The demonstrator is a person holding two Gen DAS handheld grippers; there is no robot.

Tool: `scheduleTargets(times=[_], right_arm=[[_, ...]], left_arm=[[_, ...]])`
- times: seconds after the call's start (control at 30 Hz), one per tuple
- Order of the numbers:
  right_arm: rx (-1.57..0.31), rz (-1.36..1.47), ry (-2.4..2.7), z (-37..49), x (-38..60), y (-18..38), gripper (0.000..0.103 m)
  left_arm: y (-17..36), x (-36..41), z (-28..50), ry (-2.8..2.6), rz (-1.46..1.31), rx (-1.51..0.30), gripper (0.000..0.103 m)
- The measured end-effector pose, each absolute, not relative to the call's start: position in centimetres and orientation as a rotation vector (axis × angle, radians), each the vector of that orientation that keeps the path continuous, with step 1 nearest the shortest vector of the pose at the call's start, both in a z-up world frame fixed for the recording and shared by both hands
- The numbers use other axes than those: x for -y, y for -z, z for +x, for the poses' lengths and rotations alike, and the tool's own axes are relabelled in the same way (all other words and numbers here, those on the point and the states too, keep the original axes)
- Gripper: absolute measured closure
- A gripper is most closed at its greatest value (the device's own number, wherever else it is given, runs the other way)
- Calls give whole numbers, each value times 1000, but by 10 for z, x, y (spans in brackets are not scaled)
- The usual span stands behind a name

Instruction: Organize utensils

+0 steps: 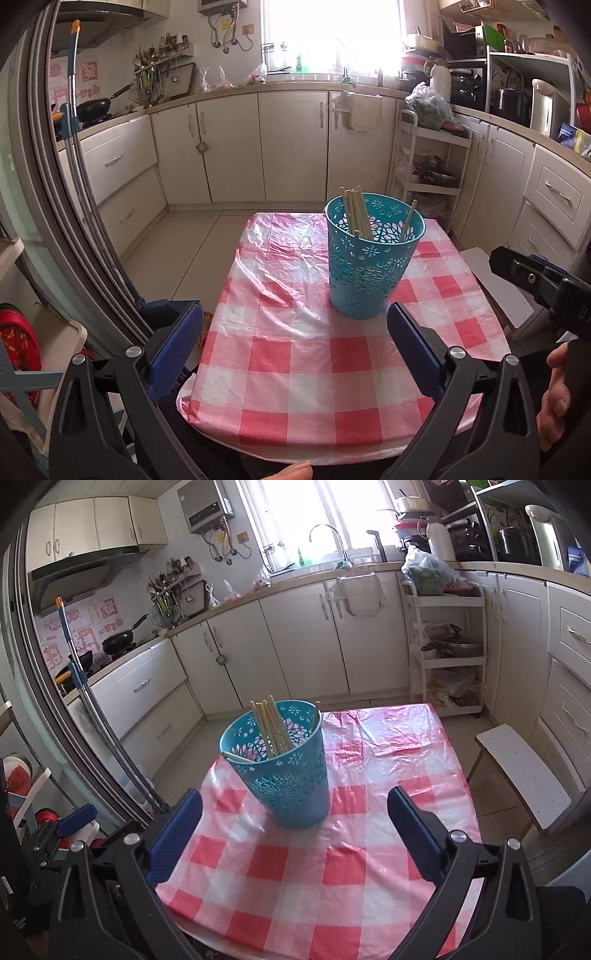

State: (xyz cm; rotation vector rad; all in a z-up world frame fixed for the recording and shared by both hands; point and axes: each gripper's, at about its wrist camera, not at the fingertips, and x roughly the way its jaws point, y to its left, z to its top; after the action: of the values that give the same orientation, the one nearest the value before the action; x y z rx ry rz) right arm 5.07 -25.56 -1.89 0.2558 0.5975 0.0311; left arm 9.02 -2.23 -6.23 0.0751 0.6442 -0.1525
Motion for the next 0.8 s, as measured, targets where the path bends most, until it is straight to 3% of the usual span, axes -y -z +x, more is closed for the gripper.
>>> scheduleTargets(times=[0.5,0.8], right_arm=[[-600,215,-60,-28,218,-27,7],[-508,211,-64,-71,193,-40,7]], left_arm=[[11,-9,28,107,55,-630,7],[-12,-19,-5,72,42,-578,7]])
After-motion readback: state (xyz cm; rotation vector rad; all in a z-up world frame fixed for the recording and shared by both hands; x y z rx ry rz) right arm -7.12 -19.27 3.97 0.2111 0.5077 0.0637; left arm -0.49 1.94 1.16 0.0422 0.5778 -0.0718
